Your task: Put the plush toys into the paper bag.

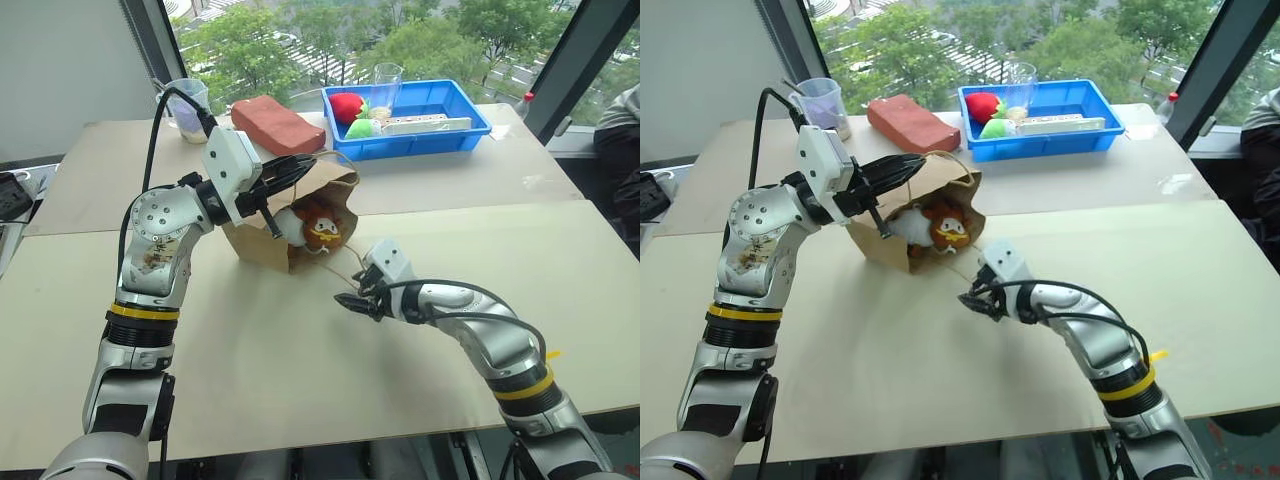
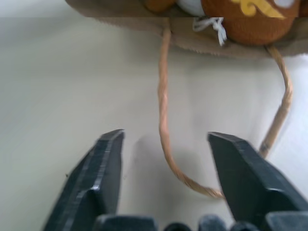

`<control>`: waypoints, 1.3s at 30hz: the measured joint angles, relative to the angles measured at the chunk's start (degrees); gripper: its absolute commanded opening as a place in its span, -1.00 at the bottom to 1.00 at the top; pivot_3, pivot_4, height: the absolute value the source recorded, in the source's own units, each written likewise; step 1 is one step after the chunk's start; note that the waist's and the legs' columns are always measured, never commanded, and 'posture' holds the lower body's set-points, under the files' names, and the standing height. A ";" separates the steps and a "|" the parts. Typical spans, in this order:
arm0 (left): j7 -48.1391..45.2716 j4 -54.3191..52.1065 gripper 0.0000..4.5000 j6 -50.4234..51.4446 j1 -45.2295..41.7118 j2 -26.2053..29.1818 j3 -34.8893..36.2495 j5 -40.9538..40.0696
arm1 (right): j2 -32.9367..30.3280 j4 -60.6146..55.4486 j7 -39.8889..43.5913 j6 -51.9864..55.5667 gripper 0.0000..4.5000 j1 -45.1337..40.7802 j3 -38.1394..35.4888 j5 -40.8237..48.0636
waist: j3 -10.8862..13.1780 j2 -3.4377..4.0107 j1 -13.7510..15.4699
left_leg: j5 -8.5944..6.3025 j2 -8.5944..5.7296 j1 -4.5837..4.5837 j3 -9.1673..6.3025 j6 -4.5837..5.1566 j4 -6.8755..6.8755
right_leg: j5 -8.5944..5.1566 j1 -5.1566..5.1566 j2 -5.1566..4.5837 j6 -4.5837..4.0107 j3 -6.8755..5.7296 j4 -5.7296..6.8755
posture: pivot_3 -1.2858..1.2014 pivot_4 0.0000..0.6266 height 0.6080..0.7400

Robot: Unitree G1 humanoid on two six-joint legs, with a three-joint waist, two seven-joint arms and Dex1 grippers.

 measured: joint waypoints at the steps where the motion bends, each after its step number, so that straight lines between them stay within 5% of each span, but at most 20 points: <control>1: 0.02 0.00 -1.00 0.00 0.00 0.00 0.00 0.00 | 0.04 0.03 -0.07 -0.63 -0.13 0.09 0.00 -0.59 | 0.00 0.00 -0.01 | 0.00 0.02 0.00 0.00 0.00 0.00 | 0.00 0.00 0.01 0.00 0.00 0.00 | 0.03 -0.52 1.00; 7: 0.63 0.19 -1.00 1.45 -0.35 -0.32 0.23 -0.35 | 2.68 0.38 -1.09 -3.85 -0.98 -0.04 -1.49 -1.39 | 0.00 0.00 0.03 | 0.00 0.01 -0.01 0.02 0.00 0.04 | 0.00 0.01 0.02 0.00 0.01 0.01 | 0.03 -0.52 1.00; 18: 2.46 11.27 -1.00 8.25 -11.64 -2.99 1.67 -3.66 | 3.14 -11.65 -3.14 -7.07 -0.98 -5.39 -10.21 -0.83 | 0.00 0.00 0.83 | 0.00 -0.17 -0.06 -0.09 0.00 0.10 | 0.01 0.00 0.02 0.01 -0.08 0.02 | 0.03 -0.52 1.00; 33: -8.83 29.25 -1.00 14.59 -22.26 -5.89 1.65 -7.64 | 6.30 -15.80 -5.01 -10.41 -0.98 -12.56 -9.02 -0.98 | 0.01 -0.01 -0.15 | 0.00 -0.23 -0.04 -0.13 0.00 0.11 | 0.01 -0.01 0.02 0.01 -0.06 0.06 | 0.03 -0.52 1.00; 39: -11.98 27.86 -1.00 14.85 -20.54 -3.94 1.52 -6.72 | 7.82 -14.30 -5.44 -10.23 -0.98 -12.96 -5.52 -1.46 | 0.00 -0.01 -0.70 | 0.00 -0.22 -0.01 -0.16 0.00 0.09 | 0.01 -0.02 0.01 0.01 -0.05 0.09 | 0.03 -0.52 1.00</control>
